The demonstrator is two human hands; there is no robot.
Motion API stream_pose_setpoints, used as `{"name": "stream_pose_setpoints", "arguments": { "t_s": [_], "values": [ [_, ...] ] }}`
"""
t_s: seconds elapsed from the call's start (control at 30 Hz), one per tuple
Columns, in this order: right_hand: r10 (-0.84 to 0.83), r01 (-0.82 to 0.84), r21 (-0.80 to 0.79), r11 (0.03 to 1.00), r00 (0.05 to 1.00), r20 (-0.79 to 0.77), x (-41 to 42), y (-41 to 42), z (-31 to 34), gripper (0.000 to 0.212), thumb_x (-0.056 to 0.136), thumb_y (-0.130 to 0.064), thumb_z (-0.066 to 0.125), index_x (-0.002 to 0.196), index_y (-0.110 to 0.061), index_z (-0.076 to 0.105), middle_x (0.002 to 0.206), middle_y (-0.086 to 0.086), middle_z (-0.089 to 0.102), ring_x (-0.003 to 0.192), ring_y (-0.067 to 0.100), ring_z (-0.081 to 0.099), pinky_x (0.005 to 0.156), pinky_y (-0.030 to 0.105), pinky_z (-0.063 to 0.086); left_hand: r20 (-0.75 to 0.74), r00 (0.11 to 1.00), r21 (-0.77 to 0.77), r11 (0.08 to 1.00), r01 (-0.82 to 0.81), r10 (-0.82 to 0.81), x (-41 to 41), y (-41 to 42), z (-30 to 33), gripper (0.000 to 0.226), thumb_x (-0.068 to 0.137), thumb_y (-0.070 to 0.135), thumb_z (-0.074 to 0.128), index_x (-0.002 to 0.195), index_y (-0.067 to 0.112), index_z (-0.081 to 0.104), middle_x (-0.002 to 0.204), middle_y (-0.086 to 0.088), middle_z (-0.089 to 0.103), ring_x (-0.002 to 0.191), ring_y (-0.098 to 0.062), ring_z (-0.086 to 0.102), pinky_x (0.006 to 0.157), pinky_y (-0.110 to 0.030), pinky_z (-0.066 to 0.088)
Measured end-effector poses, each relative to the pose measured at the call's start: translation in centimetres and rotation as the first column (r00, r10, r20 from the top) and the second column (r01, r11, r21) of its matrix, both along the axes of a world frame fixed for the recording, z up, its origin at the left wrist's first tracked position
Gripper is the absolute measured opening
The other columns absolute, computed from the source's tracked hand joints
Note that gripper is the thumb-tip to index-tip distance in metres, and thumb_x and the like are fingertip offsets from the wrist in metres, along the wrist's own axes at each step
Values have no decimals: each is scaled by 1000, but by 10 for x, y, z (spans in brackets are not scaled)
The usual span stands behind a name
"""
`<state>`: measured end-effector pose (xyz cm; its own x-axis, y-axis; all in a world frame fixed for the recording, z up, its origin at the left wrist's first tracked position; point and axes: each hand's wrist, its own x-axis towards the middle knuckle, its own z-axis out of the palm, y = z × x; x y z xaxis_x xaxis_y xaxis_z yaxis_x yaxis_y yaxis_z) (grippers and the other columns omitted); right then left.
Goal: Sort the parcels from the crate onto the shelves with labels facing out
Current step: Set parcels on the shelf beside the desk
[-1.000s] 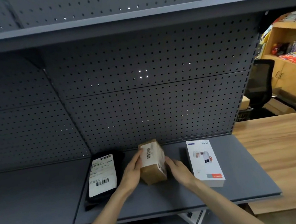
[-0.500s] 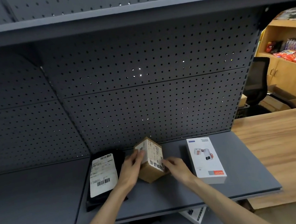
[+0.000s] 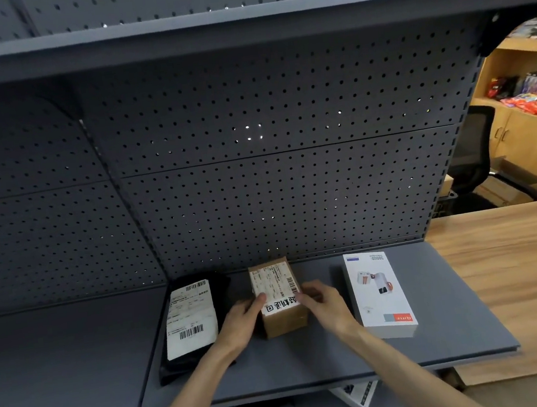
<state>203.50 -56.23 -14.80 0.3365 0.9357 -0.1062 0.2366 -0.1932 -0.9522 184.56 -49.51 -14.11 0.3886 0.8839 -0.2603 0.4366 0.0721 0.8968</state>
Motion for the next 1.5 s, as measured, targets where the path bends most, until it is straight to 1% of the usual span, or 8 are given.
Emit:
{"name": "stream_pose_setpoints", "arguments": {
  "t_s": [0.3,0.4,0.53,0.63,0.77,1.0,1.17,1.5],
  "values": [
    [43,-40,-49,998,997,65,10,-5,5,26,94,-27,65,117,-16,66,100,-8,68,95,10,64,74,7,45,38,999,4,999,36,-36,8,22,20,87,93,9,66,159,31,15,149,17,33,136,-1,24,120,-32,15],
    [-22,58,-131,990,966,258,17,0,8,48,88,-48,66,126,-18,60,111,1,69,95,22,69,79,27,51,-21,999,11,999,49,-49,8,31,17,89,87,14,74,158,29,23,151,10,38,140,-8,31,120,-36,20],
    [-121,169,-177,970,960,252,25,5,14,53,86,-50,67,119,-11,51,104,9,69,59,24,69,54,26,53,-68,998,94,996,1,5,10,29,11,79,82,31,81,150,25,41,143,5,47,133,-15,46,112,-31,36],
    [-205,242,-142,960,951,233,32,8,12,53,87,-43,69,121,-6,56,114,12,67,92,31,68,81,39,56,-89,995,127,991,-44,55,11,25,8,58,84,39,78,136,23,57,130,1,58,118,-15,59,95,-21,46],
    [-198,225,-118,967,958,205,32,8,14,43,93,-33,65,122,-2,60,120,13,67,111,28,62,86,28,45,-77,995,136,989,-54,65,10,10,7,56,89,46,72,136,19,59,130,5,60,116,-11,59,88,-15,43],
    [-90,97,-81,992,993,78,20,3,11,29,96,-25,62,120,-10,64,110,3,70,93,14,62,62,7,42,-32,996,16,997,-82,82,14,-11,3,51,90,54,65,127,19,67,119,3,71,102,-4,65,87,-17,51],
    [-50,47,-136,990,999,-16,18,-2,4,34,99,-37,54,122,-13,60,112,2,68,95,15,63,79,21,46,-7,995,-26,994,-104,104,18,-17,4,50,94,53,60,127,16,68,111,6,73,100,-3,66,82,-13,49],
    [-42,47,270,962,999,-27,25,13,92,30,103,-26,48,133,-20,54,119,-9,66,104,-5,60,78,0,42,211,977,287,954,-91,30,39,5,81,58,98,57,48,152,38,37,138,17,57,125,-1,53,104,-19,37]
  ]
}}
